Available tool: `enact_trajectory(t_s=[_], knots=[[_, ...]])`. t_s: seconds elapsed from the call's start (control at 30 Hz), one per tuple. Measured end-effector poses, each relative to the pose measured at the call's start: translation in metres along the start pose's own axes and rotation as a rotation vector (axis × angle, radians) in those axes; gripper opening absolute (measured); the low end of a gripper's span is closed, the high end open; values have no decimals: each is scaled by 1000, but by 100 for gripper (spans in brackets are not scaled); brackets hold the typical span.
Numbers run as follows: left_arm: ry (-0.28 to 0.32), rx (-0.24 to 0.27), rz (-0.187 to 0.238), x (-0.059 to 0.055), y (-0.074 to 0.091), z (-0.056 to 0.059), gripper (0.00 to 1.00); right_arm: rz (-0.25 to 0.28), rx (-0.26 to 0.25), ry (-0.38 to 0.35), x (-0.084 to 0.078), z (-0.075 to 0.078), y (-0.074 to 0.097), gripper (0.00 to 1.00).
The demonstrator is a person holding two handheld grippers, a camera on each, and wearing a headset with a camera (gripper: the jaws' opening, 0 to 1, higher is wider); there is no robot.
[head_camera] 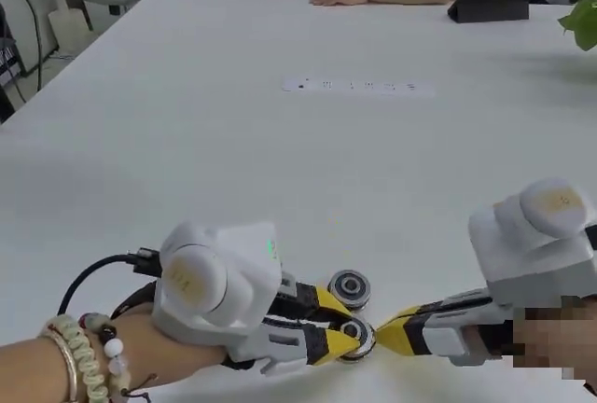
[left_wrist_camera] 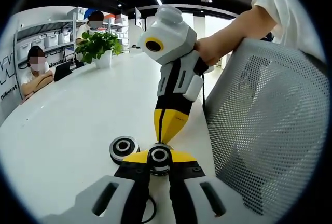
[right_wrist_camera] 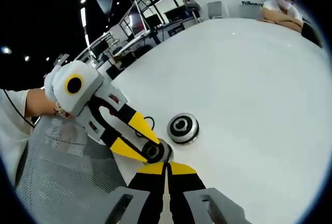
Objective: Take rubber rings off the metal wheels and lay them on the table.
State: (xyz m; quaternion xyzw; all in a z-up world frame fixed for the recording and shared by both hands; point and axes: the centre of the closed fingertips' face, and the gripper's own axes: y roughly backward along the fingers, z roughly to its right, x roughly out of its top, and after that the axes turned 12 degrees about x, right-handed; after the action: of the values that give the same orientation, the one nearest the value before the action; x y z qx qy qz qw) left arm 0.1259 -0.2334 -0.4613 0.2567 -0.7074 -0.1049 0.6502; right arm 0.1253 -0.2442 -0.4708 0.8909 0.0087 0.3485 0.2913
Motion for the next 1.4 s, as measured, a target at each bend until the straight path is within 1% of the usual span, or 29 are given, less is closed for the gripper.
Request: enact_trajectory(t_s=[0.03, 0.17, 0.37, 0.47, 0.53, 0.73, 1.4], knots=[[0, 1, 0, 0, 0, 0, 8, 2, 4, -3, 0, -1, 1, 0], [0, -2, 1, 1, -1, 1, 8, -19, -2, 12, -3, -1, 0, 0], [-7, 0, -2, 1, -1, 1, 8, -27, -13, 4, -1, -4, -1, 0], [-5, -3, -3, 1, 0, 1, 8, -16, -4, -17, -1, -6, -1, 0], [-8, -4, -2, 1, 0, 1, 8, -16, -4, -17, 0, -6, -1, 0], [-15, -5, -3, 1, 0, 1, 8, -25, -6, 9, 1, -9, -2, 0], [-17, -8, -2, 1, 1, 2, 8, -15, 24, 28, 4, -16, -4, 0]])
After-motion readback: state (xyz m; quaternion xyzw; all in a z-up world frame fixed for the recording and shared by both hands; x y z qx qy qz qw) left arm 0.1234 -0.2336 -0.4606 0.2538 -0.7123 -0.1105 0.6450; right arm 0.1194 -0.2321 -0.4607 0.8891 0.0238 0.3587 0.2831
